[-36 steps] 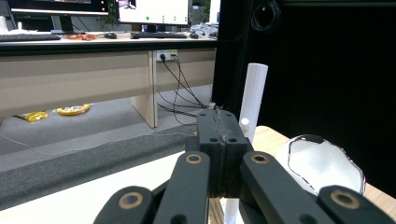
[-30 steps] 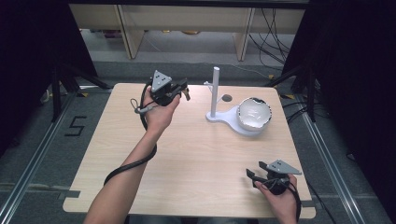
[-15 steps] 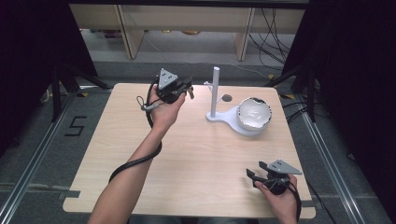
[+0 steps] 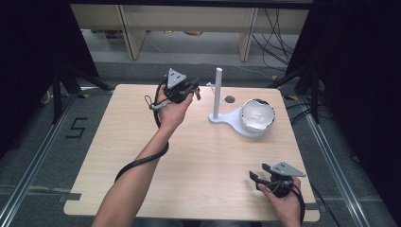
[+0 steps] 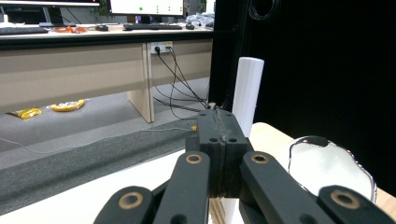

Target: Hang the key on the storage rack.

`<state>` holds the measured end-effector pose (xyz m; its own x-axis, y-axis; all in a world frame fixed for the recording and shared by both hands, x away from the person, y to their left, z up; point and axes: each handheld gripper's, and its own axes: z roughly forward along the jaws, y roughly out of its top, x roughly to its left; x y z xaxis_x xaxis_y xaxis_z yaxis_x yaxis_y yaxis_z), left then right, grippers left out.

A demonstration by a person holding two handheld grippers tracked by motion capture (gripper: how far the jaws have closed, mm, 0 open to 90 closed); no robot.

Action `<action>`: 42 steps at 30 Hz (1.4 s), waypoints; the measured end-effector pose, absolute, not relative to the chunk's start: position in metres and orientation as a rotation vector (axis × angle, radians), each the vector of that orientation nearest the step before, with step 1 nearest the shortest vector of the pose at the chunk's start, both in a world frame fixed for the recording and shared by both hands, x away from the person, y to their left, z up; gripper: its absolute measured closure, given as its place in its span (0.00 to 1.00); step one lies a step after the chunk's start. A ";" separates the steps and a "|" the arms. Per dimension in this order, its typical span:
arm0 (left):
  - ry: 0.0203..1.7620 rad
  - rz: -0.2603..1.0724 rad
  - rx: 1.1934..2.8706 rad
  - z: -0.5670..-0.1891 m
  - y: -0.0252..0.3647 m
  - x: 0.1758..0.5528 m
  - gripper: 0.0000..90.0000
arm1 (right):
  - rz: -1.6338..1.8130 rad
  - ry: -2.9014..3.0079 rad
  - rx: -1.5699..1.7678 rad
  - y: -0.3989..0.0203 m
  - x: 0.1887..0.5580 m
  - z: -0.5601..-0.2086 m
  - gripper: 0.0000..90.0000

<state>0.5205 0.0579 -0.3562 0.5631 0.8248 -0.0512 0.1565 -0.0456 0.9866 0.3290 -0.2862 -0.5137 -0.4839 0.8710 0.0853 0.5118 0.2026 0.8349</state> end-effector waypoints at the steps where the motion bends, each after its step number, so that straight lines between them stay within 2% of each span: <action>1: 0.864 0.667 1.550 -0.357 0.057 0.522 1.00 | 1.202 2.075 1.290 -0.286 0.329 -0.514 0.40; 14: 0.889 0.658 1.551 -0.366 0.047 0.529 1.00 | 1.195 2.083 1.324 -0.285 0.327 -0.513 0.40; 42: 0.894 0.655 1.545 -0.361 0.028 0.534 1.00 | 1.203 2.074 1.292 -0.287 0.329 -0.514 0.40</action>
<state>0.5344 0.0280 -0.3607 0.5503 0.8317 -0.0739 0.1803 -0.0320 0.9831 0.3291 -0.2866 -0.5138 -0.4833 0.8706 0.0918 0.5118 0.1959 0.8365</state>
